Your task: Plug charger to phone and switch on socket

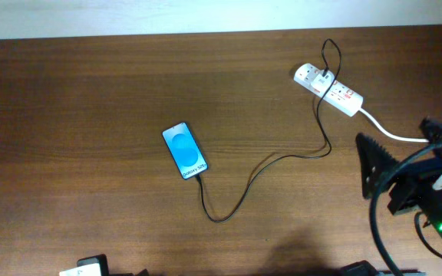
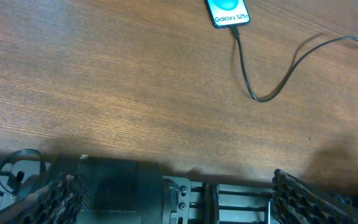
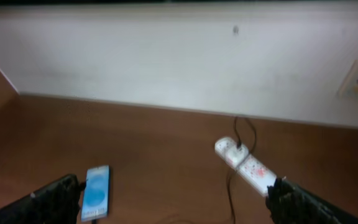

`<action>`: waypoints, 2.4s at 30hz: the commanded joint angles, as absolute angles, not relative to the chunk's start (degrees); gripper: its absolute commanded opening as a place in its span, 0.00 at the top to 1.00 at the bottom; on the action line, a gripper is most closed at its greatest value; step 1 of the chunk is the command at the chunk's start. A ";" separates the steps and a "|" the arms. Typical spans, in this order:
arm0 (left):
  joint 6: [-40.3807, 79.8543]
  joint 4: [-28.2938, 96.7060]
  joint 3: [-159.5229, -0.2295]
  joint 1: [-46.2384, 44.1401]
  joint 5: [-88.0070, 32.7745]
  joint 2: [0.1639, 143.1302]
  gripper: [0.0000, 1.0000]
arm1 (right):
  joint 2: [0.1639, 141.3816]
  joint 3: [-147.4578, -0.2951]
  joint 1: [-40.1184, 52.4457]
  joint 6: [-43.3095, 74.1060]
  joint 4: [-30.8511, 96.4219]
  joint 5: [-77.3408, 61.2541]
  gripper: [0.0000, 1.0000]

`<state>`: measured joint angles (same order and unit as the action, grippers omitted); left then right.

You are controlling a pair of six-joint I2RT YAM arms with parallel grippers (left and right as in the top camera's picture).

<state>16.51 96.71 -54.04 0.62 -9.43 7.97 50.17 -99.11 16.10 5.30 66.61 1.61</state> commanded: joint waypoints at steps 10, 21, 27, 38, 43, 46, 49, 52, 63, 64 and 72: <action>17.06 96.71 -54.06 0.91 -9.63 7.79 0.01 | 50.24 -99.26 16.49 4.73 68.84 1.93 0.02; 17.06 96.71 -54.06 0.91 -9.63 7.79 0.01 | 46.02 -99.26 8.47 4.73 68.84 1.93 0.02; 17.06 96.68 -54.06 0.91 -9.63 7.79 0.01 | 32.29 -97.30 1.74 4.73 68.84 1.93 0.02; 17.06 96.71 -54.06 0.91 -9.63 7.79 0.01 | 12.08 -65.25 -6.94 4.69 68.62 2.37 0.02; 17.06 96.71 -54.06 0.91 -9.63 7.79 0.01 | 4.27 -53.89 -8.34 4.73 54.39 6.66 0.02; 17.06 96.71 -54.06 0.91 -9.63 7.79 0.01 | 2.09 -47.16 -8.32 4.86 42.09 6.52 0.02; 17.06 96.71 -54.06 0.91 -9.63 7.79 0.01 | 0.25 -37.89 -8.32 4.93 27.92 3.95 0.02; 17.06 96.71 -54.06 0.91 -9.63 7.79 0.01 | 0.23 -26.57 -8.23 4.91 17.28 -0.60 0.02; 17.06 96.71 -54.06 0.91 -9.63 7.79 0.01 | 0.23 -12.36 -8.21 4.91 9.47 -4.14 0.02; 17.06 96.71 -54.06 0.91 -9.63 7.79 0.01 | 0.23 -10.85 -8.21 4.91 7.14 -4.14 0.02; 17.06 96.71 -54.06 0.91 -9.63 7.79 0.01 | 0.23 -0.32 -5.96 4.89 -7.94 -4.10 0.02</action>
<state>16.51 96.71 -54.04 0.62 -9.43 7.97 0.84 -0.73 -6.76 4.73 -6.83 -3.38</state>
